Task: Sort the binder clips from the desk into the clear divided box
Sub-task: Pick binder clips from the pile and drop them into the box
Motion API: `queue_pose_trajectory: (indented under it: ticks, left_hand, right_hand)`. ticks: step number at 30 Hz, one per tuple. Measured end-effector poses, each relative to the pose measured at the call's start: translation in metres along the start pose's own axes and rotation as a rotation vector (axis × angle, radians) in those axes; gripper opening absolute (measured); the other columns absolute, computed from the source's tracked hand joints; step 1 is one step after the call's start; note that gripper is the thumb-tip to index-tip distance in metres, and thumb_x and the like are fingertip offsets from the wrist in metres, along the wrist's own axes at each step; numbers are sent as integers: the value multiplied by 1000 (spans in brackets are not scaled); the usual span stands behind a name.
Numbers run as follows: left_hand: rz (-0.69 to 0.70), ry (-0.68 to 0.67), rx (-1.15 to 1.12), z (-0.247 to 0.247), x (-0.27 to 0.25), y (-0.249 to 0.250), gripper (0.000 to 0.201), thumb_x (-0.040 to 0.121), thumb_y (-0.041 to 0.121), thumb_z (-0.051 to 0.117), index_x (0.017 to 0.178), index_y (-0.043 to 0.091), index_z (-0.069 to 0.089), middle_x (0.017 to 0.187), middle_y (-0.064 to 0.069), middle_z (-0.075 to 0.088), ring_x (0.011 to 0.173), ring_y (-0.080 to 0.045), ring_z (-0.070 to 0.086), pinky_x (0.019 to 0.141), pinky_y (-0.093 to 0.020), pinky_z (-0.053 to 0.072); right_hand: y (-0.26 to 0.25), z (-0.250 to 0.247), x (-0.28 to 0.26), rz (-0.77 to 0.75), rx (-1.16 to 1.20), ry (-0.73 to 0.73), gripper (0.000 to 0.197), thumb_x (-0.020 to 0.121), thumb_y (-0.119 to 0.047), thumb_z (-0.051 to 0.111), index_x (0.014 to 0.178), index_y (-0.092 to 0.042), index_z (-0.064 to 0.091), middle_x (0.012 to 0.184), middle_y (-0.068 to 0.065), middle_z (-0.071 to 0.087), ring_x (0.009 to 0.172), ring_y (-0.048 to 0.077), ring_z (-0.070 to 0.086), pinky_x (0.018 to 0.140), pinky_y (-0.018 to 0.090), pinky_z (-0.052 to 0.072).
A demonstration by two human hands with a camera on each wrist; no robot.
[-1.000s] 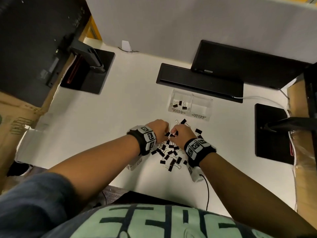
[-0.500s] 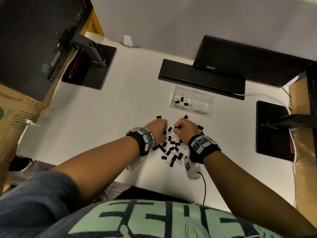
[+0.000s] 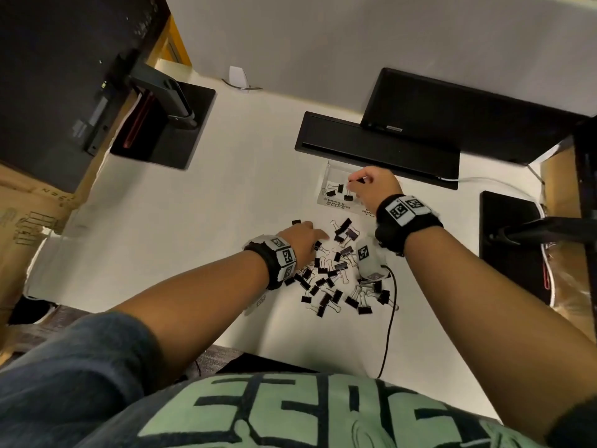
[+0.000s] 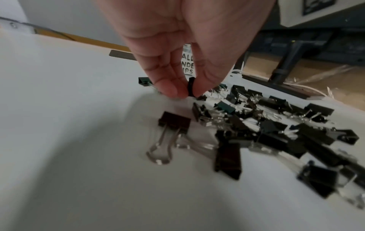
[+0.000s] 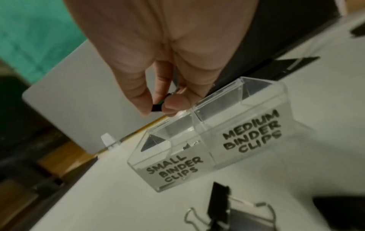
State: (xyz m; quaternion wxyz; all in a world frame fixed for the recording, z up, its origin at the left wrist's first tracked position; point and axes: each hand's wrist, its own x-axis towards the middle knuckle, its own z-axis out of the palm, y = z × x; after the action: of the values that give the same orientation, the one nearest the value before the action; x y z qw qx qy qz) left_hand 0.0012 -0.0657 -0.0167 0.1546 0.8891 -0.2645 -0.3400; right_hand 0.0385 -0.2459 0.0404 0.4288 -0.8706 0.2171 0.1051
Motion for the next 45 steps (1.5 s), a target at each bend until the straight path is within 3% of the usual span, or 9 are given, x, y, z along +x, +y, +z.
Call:
queue_pose_trajectory:
  ticks: [3, 11, 17, 20, 25, 30, 33, 38, 45]
  left_hand:
    - [9, 14, 75, 2, 1, -1, 41, 90, 9, 50, 130, 21, 51, 119, -8, 51, 106, -27, 57, 85, -38, 53]
    - [16, 56, 77, 6, 4, -6, 21, 87, 7, 54, 107, 10, 58, 112, -10, 54, 98, -30, 59, 82, -40, 54]
    - [-9, 66, 36, 5, 4, -12, 15, 89, 13, 56, 103, 8, 57, 113, -11, 56, 101, -29, 58, 84, -37, 48]
    - [-22, 72, 30, 3, 3, -14, 16, 90, 15, 58, 103, 7, 57, 114, -10, 57, 102, -28, 58, 84, -35, 46]
    - [-35, 76, -4, 2, 2, -14, 12, 88, 14, 59, 98, 8, 56, 108, -11, 61, 96, -29, 60, 78, -34, 45]
    - [-7, 67, -23, 5, -1, -14, 32, 90, 8, 54, 121, 17, 53, 118, -9, 58, 101, -27, 59, 86, -37, 51]
    - [19, 22, 24, 5, -1, -13, 41, 92, 12, 52, 131, 25, 51, 121, -7, 55, 107, -26, 58, 91, -38, 51]
    - [43, 38, 73, 5, -1, -13, 33, 92, 14, 52, 125, 19, 53, 117, -9, 56, 104, -28, 59, 87, -37, 51]
    - [6, 66, 63, 4, 1, -11, 21, 90, 13, 55, 110, 9, 55, 117, -10, 57, 102, -29, 59, 84, -37, 50]
  right_hand:
    - [-6, 9, 7, -37, -135, -8, 18, 88, -18, 62, 106, -18, 67, 107, 1, 62, 85, 11, 57, 68, 19, 44]
    - [-9, 19, -2, -66, -201, -3, 31, 89, -9, 55, 119, -18, 59, 114, 5, 60, 105, 21, 59, 76, 27, 45]
    - [15, 36, -24, -100, -251, -113, 24, 89, -5, 48, 99, -15, 67, 100, -4, 59, 90, 15, 60, 79, 26, 51]
    - [32, 48, -31, -116, -463, -248, 31, 82, 2, 44, 68, -22, 58, 84, -7, 46, 76, 10, 49, 71, 22, 44]
    - [50, 60, -40, -145, -650, -260, 31, 89, 0, 49, 117, -10, 60, 122, 8, 48, 114, 25, 50, 92, 32, 43]
    - [55, 62, -41, -180, -647, -247, 26, 90, -1, 51, 114, -8, 59, 121, 10, 49, 114, 24, 49, 85, 26, 39]
    - [55, 61, -42, -180, -624, -242, 20, 90, -8, 54, 110, -8, 57, 117, 10, 50, 109, 25, 50, 85, 32, 43]
    - [55, 59, -40, -159, -600, -241, 14, 87, -5, 52, 100, -5, 58, 111, 12, 52, 102, 28, 52, 81, 35, 44]
    - [62, 53, -42, -201, -574, -266, 25, 84, -2, 54, 107, -12, 60, 112, 7, 49, 105, 23, 48, 81, 29, 41]
